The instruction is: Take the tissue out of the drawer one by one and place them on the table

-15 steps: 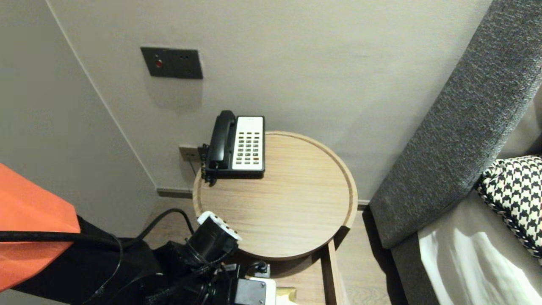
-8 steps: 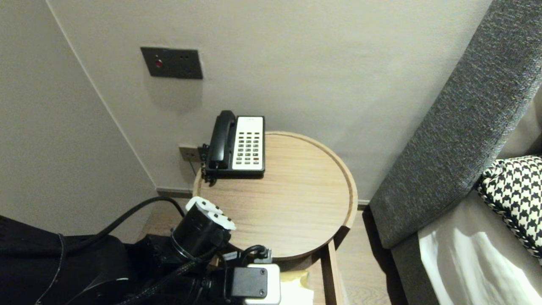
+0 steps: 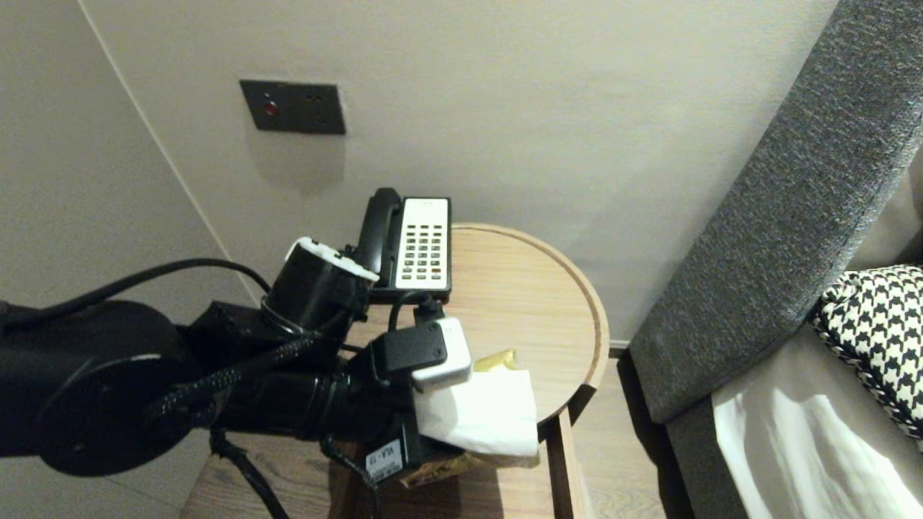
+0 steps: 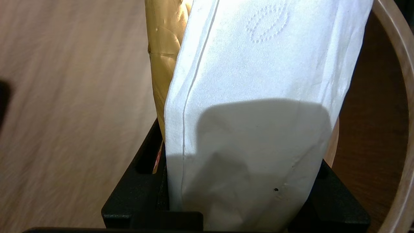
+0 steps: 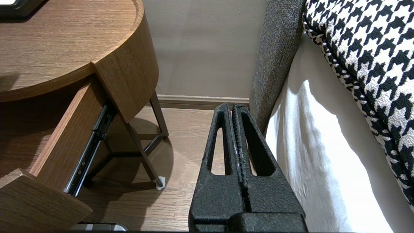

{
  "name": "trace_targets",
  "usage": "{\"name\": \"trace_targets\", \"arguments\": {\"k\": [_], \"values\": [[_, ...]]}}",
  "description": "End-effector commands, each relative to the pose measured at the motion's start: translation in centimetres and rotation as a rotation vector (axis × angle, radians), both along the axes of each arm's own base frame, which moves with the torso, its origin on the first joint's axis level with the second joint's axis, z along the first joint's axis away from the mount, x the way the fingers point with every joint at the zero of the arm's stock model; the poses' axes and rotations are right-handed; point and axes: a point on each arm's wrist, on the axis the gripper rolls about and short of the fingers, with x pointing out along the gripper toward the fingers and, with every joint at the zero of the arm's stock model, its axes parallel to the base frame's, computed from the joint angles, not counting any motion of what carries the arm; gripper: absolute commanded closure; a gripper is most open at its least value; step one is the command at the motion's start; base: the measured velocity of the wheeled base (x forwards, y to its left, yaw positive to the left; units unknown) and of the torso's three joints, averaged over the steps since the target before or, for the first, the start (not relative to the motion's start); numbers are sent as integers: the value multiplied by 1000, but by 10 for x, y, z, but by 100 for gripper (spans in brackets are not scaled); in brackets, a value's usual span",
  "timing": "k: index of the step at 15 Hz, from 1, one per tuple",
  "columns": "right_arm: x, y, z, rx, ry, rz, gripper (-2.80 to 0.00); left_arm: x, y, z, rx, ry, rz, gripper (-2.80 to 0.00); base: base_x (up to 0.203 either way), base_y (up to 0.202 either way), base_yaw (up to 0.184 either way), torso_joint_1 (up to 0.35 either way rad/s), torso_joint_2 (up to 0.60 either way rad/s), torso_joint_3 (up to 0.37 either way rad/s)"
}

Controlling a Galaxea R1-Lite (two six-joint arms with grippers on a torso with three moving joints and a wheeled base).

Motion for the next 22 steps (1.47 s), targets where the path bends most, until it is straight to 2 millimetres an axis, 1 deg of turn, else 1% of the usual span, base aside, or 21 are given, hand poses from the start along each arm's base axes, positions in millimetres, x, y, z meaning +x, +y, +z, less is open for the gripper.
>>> {"name": "trace_targets", "arguments": {"k": [1,3,5,6,7,8,10,11,16,19,20,22], "values": [[3,0,-11,1,39,1,0,18,3,26,-30,69,108,0,0,0,0,0,0,0],[3,0,-11,1,39,1,0,46,-1,33,-80,204,268,0,0,0,0,0,0,0],[3,0,-11,1,39,1,0,76,1,30,-121,318,424,0,0,0,0,0,0,0],[3,0,-11,1,39,1,0,86,6,28,-123,359,504,0,0,0,0,0,0,0],[3,0,-11,1,39,1,0,93,6,23,-98,381,566,0,0,0,0,0,0,0],[3,0,-11,1,39,-1,0,94,7,21,-82,399,609,0,0,0,0,0,0,0],[3,0,-11,1,39,-1,0,94,8,21,-70,397,641,0,0,0,0,0,0,0],[3,0,-11,1,39,1,0,91,5,20,-57,395,652,0,0,0,0,0,0,0],[3,0,-11,1,39,1,0,71,-20,21,-51,416,622,0,0,0,0,0,0,0],[3,0,-11,1,39,1,0,67,-23,22,-49,405,638,0,0,0,0,0,0,0],[3,0,-11,1,39,1,0,66,-24,22,-50,405,638,-280,0,0,0,0,0,0],[3,0,-11,1,39,1,0,65,-23,24,-54,401,636,-280,0,0,0,0,0,0]]}}
